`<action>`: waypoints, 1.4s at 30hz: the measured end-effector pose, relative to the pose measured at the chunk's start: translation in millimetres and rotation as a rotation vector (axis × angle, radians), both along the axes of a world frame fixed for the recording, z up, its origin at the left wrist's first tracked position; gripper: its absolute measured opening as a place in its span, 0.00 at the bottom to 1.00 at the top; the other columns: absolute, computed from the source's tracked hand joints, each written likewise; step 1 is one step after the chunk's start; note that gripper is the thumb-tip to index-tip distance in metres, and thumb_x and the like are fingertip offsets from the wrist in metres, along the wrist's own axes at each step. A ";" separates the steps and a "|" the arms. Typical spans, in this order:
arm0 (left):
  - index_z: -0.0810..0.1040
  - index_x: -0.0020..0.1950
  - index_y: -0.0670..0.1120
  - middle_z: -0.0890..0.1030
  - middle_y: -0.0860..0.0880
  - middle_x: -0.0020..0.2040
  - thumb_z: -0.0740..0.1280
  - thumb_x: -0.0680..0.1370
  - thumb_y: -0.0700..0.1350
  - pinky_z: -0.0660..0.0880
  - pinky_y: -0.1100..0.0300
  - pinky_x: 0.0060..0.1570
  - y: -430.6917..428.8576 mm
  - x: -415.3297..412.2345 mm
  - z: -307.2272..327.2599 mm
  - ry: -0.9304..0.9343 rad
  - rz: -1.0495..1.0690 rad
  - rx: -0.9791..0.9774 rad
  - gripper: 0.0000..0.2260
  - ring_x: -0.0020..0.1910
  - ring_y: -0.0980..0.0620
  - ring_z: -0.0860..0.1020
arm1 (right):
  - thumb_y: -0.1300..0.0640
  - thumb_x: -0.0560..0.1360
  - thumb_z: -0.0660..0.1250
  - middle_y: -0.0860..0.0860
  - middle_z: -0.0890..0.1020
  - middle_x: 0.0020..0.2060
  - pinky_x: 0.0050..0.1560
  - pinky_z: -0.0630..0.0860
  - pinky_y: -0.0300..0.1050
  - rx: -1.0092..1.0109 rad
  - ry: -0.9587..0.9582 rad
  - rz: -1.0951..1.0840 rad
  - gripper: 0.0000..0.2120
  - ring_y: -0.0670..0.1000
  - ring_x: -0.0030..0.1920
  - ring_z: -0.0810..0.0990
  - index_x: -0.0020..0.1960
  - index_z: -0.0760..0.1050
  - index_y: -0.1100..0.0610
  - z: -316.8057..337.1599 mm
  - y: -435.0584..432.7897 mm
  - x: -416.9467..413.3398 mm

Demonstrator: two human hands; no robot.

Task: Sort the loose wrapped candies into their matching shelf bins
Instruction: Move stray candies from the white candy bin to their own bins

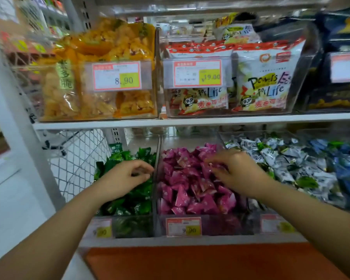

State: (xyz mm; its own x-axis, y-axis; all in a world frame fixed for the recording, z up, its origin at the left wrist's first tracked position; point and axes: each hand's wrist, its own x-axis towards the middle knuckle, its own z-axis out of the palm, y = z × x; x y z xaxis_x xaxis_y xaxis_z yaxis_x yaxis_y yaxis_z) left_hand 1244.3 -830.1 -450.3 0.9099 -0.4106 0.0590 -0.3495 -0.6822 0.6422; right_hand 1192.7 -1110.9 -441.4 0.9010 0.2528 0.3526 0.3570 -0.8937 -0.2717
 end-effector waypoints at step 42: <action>0.66 0.71 0.62 0.48 0.54 0.78 0.67 0.75 0.56 0.33 0.34 0.68 12.9 57.2 -40.3 0.030 -0.262 0.759 0.25 0.76 0.46 0.42 | 0.60 0.79 0.61 0.30 0.59 0.69 0.58 0.56 0.17 0.026 0.391 0.416 0.23 0.22 0.64 0.52 0.65 0.67 0.35 -25.2 91.7 54.5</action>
State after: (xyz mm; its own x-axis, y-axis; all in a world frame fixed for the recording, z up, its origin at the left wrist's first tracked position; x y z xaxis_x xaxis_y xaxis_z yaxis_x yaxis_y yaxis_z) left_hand 1301.5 -817.2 -490.6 0.7749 -0.5297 -0.3447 -0.5492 -0.8344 0.0476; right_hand 1247.3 -1019.2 -466.6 0.7920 0.6100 0.0241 0.5462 -0.6906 -0.4741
